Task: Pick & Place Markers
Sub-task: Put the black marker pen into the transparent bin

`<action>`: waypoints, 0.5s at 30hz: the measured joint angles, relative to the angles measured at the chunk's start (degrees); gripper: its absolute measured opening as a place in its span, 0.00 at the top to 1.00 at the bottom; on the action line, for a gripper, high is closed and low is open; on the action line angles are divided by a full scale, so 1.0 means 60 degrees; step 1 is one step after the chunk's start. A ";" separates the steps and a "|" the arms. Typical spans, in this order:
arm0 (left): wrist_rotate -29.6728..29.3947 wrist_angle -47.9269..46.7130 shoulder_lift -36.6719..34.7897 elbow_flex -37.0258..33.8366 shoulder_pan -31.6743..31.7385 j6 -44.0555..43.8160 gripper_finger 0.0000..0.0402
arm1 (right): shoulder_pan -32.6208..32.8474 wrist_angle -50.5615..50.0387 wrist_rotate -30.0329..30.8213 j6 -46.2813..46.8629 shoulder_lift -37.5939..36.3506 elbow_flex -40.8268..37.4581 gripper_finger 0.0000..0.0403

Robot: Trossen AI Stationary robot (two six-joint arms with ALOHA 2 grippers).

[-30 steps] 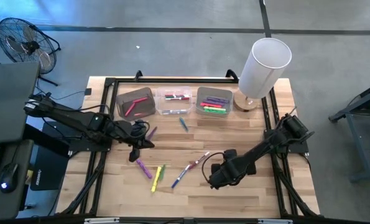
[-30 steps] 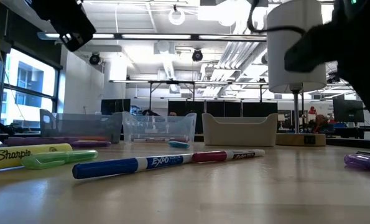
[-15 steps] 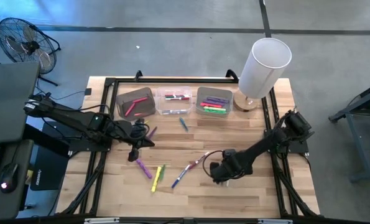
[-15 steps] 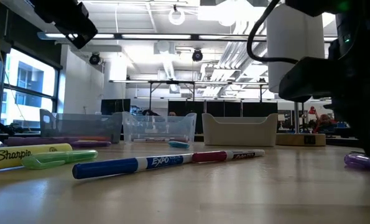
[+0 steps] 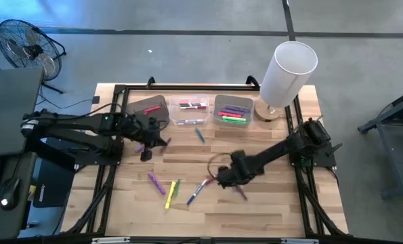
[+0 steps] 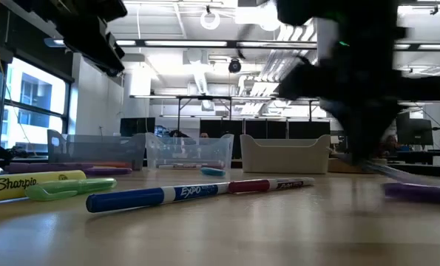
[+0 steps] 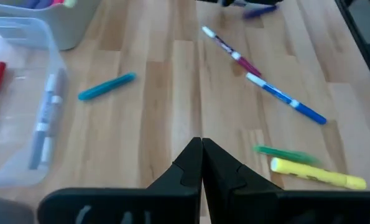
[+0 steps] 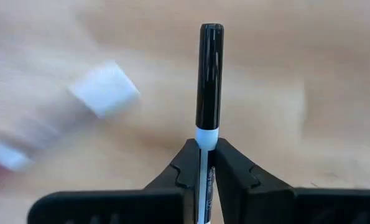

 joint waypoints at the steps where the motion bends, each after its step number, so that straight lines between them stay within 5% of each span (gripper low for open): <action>1: 0.0073 0.0008 0.0000 0.0000 0.0201 0.0018 1.00 | -0.0110 -0.0094 0.0537 -0.0176 -0.0013 0.0258 0.95; 6: 0.0052 -0.0002 0.0000 0.0000 0.0711 0.0015 1.00 | -0.0812 -0.0173 0.2607 -0.2522 -0.0021 0.1597 0.95; 10: 0.0040 -0.0035 0.0007 0.0000 0.0721 -0.0004 1.00 | -0.1511 -0.0068 0.4391 -0.6113 -0.0035 0.2863 0.95; 15: 0.0006 -0.0199 0.0011 0.0000 0.0721 -0.0098 1.00 | -0.2558 0.1343 0.4670 -1.1600 -0.0057 0.4276 0.95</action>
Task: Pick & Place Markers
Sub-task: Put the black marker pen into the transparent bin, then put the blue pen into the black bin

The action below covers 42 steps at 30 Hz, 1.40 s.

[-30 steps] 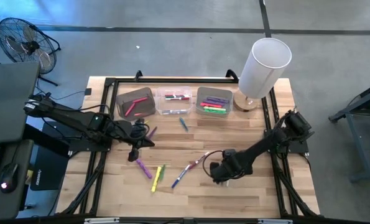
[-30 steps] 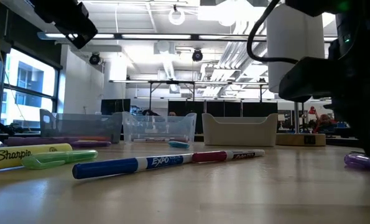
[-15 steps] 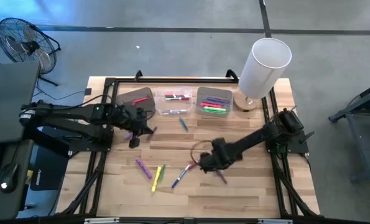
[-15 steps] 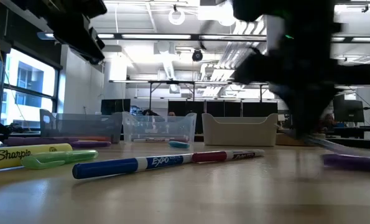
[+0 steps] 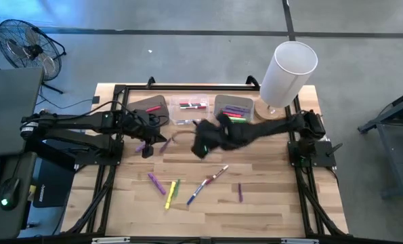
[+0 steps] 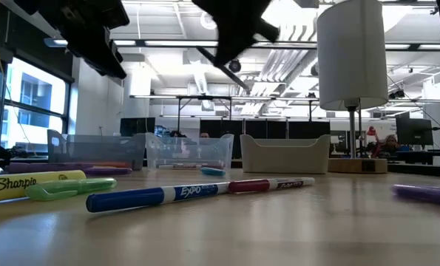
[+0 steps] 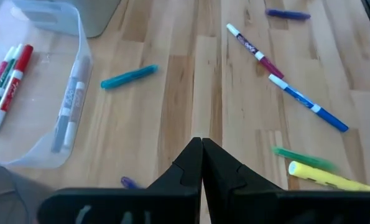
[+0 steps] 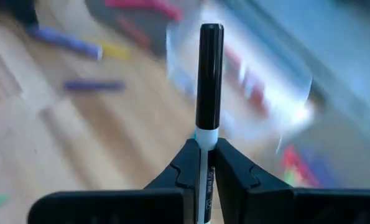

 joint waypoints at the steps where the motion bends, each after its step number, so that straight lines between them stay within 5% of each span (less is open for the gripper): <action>1: -0.0089 -0.0041 -0.0004 0.0000 0.0000 -0.0103 1.00 | -0.0254 0.0468 -0.0077 -0.1011 0.0000 0.0138 0.95; 10: -0.0845 -0.1054 -0.0614 0.0000 0.0000 -0.0421 1.00 | -0.2492 0.3128 -0.1867 -0.5104 0.0214 0.0479 0.95; 23: -0.2691 -0.1340 -0.1249 -0.0004 0.0007 -0.0761 1.00 | -0.3823 0.3750 -0.4328 -0.7175 0.1985 0.0475 0.95; 34: -0.2837 -0.1687 -0.1253 -0.0004 0.0000 -0.1172 1.00 | -0.3900 0.3692 -0.3910 -0.7318 0.2535 0.0475 0.74; 42: -0.2602 -0.1886 -0.1043 -0.0004 0.0000 -0.1499 0.98 | -0.3675 0.3441 -0.3903 -0.5948 0.2292 0.0475 0.74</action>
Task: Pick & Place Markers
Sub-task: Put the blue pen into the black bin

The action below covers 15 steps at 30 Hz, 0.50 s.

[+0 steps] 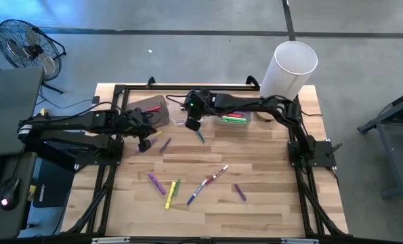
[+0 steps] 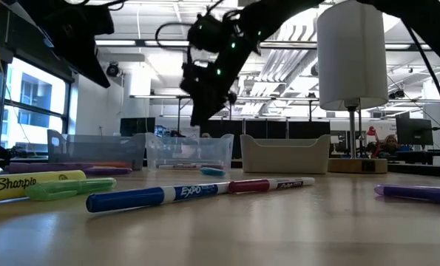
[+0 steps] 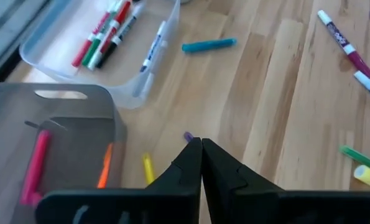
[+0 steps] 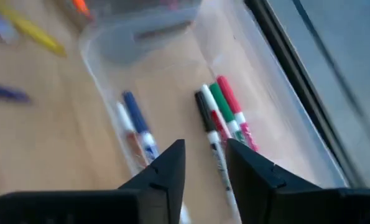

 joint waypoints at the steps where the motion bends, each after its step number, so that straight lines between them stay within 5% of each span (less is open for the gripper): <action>1: 0.0099 0.0003 0.0060 0.0000 0.0000 -0.0098 0.96 | 0.0052 -0.0096 -0.0009 0.0508 -0.0112 0.0003 0.75; 5: 0.0485 0.0014 0.0420 0.0004 0.0000 -0.0345 0.85 | 0.0338 -0.1223 -0.0081 0.2880 -0.0544 0.0007 0.85; 9: 0.0456 0.0125 0.0932 0.0004 -0.0001 -0.0896 0.73 | 0.0826 -0.2115 -0.0207 0.3519 -0.1159 -0.0302 0.98; 15: 0.0381 0.0337 0.1715 0.0007 -0.0004 -0.0988 0.68 | 0.1813 -0.0950 -0.0524 0.4672 -0.2655 -0.2891 0.97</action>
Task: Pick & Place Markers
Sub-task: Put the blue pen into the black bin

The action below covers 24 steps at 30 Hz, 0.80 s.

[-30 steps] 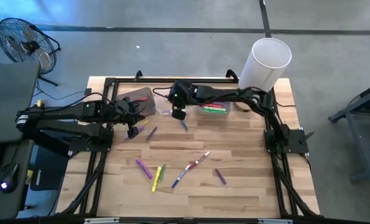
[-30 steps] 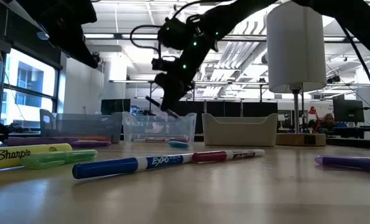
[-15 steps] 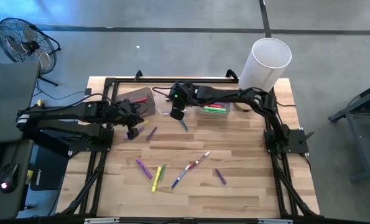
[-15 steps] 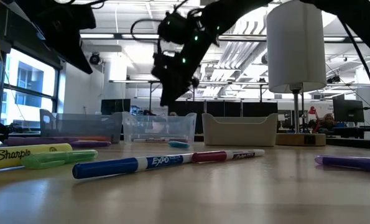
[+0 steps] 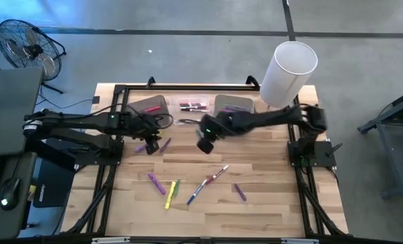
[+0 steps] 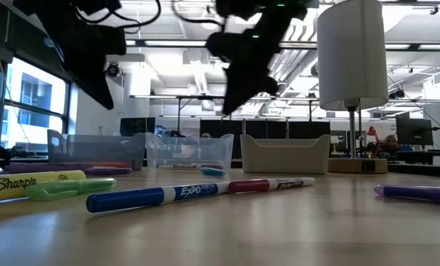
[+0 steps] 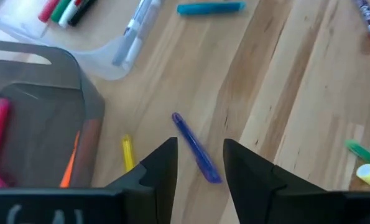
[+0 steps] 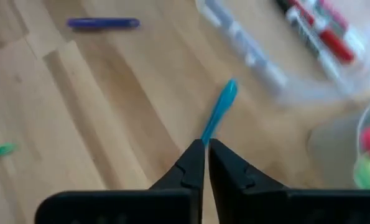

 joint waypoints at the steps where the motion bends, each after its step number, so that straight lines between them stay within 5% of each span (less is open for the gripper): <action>1: -0.0020 0.0104 0.0223 0.0003 0.0000 -0.0136 0.68 | 0.0153 0.0371 0.0000 0.0363 -0.0378 -0.0604 0.98; 9: -0.0247 0.0057 0.2313 0.0399 0.0003 -0.1671 0.68 | 0.1706 0.1465 0.1084 0.2615 -0.3360 -0.3893 1.00; 24: -0.0089 -0.0344 0.5755 0.1684 0.0004 -0.2986 0.68 | 0.3293 0.1299 0.2452 0.3721 -0.6840 -0.6507 1.00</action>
